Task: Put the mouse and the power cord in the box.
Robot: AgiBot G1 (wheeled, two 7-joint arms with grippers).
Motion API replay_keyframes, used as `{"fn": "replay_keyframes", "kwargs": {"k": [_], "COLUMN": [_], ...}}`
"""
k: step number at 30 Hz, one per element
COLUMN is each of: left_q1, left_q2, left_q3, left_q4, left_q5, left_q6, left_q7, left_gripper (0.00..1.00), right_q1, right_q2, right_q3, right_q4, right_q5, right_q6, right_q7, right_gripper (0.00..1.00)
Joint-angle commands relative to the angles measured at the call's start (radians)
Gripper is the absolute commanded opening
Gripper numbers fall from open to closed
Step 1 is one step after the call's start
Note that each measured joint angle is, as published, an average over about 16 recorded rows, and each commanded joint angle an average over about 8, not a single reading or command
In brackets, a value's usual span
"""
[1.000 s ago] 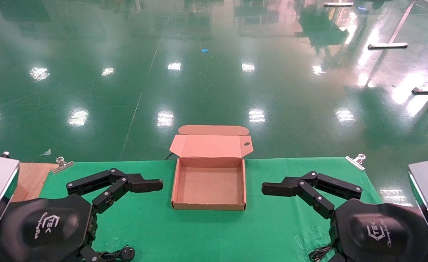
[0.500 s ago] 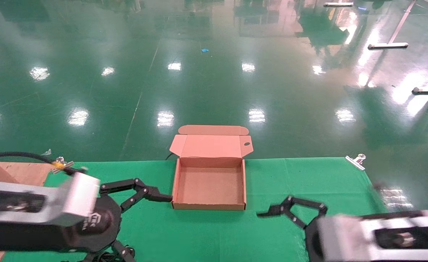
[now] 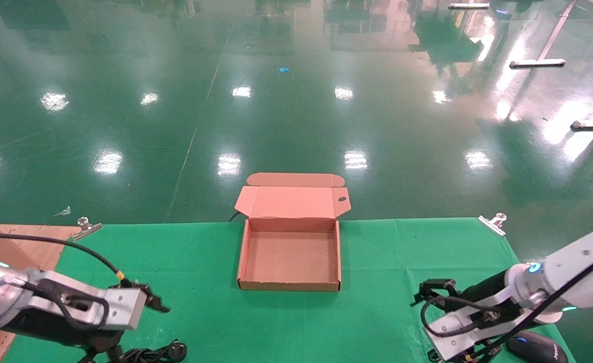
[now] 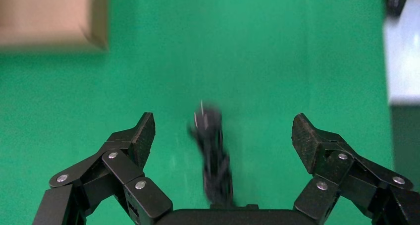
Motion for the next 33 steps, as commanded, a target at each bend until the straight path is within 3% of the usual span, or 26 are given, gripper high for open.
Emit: {"fn": "replay_keyframes", "kwargs": {"k": [1,9,18,32,33], "left_q1": [-0.026,-0.031,-0.010,-0.021,-0.021], "left_q2": [0.028,0.132,0.204,0.211,0.210], "left_q3": [0.034,0.070,0.086,0.081,0.080], "left_q4": [0.077,0.301,0.422,0.501,0.505], "left_q5": [0.058,0.136,0.171,0.161,0.161], "left_q6": [-0.015,-0.184,-0.341,-0.303,-0.301], "left_q7": [0.055,0.167,0.215,0.268,0.271], "left_gripper": [1.00,1.00,1.00,1.00,0.92], "right_q1": [0.018,0.042,0.072,0.100,0.101], "right_q2": [-0.035,-0.125,-0.195,-0.248,-0.251], "right_q3": [-0.033,-0.059,-0.061,-0.055,-0.056], "right_q4": [-0.061,-0.344,-0.579,-0.756,-0.763], "right_q5": [-0.060,-0.102,-0.103,-0.088,-0.089], "right_q6": [0.017,0.121,0.197,0.230,0.233], "right_q7": [-0.047,-0.211,-0.354,-0.482,-0.487], "right_gripper": [1.00,1.00,1.00,1.00,0.94]}}
